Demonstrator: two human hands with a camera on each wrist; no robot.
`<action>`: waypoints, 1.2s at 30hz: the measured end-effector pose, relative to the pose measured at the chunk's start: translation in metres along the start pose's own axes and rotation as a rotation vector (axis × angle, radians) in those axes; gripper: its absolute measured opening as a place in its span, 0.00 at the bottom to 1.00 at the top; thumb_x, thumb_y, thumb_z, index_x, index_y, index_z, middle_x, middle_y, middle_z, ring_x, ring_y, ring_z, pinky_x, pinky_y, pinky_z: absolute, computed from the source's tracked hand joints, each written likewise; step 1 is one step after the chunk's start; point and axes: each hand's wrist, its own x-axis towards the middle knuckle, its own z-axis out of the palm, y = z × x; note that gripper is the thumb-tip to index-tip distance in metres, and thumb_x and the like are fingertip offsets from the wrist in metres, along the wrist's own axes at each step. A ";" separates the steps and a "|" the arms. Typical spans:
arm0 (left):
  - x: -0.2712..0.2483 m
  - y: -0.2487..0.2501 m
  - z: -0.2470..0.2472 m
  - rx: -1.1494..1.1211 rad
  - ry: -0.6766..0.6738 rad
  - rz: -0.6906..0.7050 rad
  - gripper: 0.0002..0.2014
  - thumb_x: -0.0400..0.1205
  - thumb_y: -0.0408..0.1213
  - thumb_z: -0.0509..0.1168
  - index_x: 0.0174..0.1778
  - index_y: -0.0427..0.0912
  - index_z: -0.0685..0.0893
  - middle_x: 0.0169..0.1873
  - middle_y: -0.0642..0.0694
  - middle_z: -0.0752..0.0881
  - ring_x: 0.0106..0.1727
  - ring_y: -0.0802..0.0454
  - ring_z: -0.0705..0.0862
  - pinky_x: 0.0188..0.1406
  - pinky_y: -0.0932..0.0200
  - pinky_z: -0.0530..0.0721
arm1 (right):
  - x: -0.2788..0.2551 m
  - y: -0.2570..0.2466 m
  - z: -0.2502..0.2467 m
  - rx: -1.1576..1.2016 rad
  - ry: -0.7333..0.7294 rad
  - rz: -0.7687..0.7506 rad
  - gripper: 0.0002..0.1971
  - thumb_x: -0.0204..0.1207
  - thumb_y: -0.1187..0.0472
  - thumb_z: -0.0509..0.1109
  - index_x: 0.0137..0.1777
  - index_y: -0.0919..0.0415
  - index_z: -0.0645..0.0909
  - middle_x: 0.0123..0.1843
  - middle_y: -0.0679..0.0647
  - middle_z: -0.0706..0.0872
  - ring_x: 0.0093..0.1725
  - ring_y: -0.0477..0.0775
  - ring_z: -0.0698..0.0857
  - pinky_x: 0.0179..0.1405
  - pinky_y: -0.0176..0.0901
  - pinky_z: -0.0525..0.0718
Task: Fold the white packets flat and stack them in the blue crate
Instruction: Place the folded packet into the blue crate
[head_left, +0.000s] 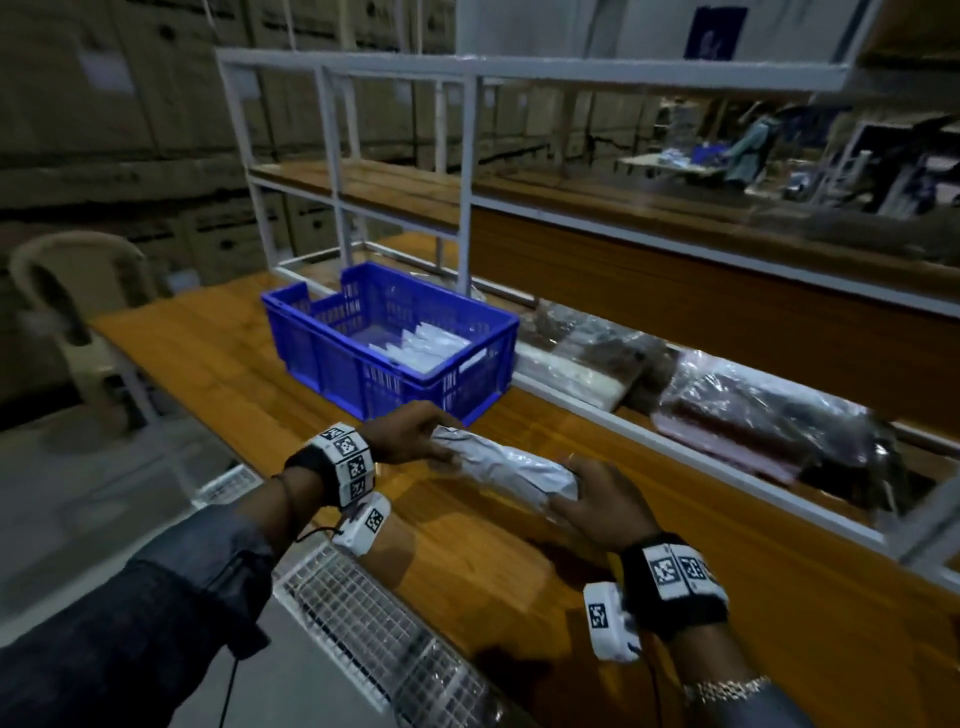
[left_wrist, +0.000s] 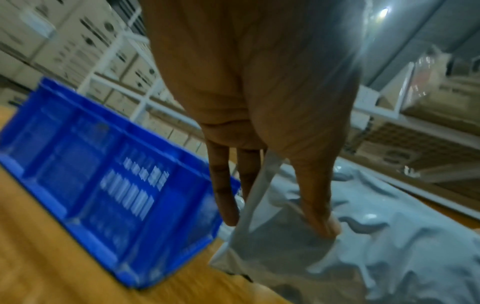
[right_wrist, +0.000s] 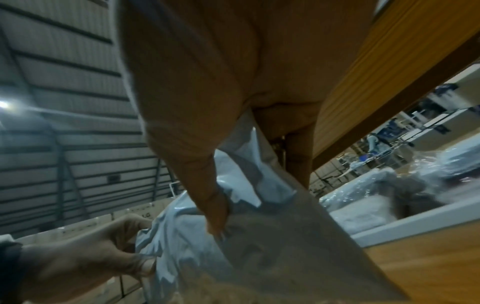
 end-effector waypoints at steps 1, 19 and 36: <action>-0.003 -0.004 -0.013 -0.010 0.002 0.009 0.15 0.78 0.48 0.78 0.58 0.48 0.91 0.46 0.57 0.92 0.46 0.65 0.88 0.43 0.62 0.85 | 0.008 -0.011 0.000 0.012 0.014 -0.013 0.18 0.74 0.44 0.75 0.61 0.46 0.81 0.53 0.44 0.87 0.49 0.47 0.85 0.39 0.42 0.76; 0.030 -0.153 -0.221 0.040 0.252 0.180 0.26 0.72 0.64 0.75 0.57 0.49 0.91 0.47 0.52 0.93 0.48 0.54 0.90 0.48 0.43 0.87 | 0.178 -0.200 0.011 0.127 0.368 -0.113 0.18 0.71 0.60 0.82 0.61 0.59 0.89 0.56 0.54 0.92 0.54 0.53 0.88 0.49 0.42 0.80; 0.139 -0.219 -0.294 0.207 -0.205 0.055 0.16 0.71 0.51 0.84 0.41 0.43 0.90 0.30 0.48 0.91 0.32 0.48 0.90 0.31 0.56 0.86 | 0.327 -0.173 0.030 0.119 0.092 -0.055 0.26 0.65 0.42 0.85 0.60 0.49 0.83 0.61 0.51 0.87 0.62 0.55 0.84 0.60 0.53 0.82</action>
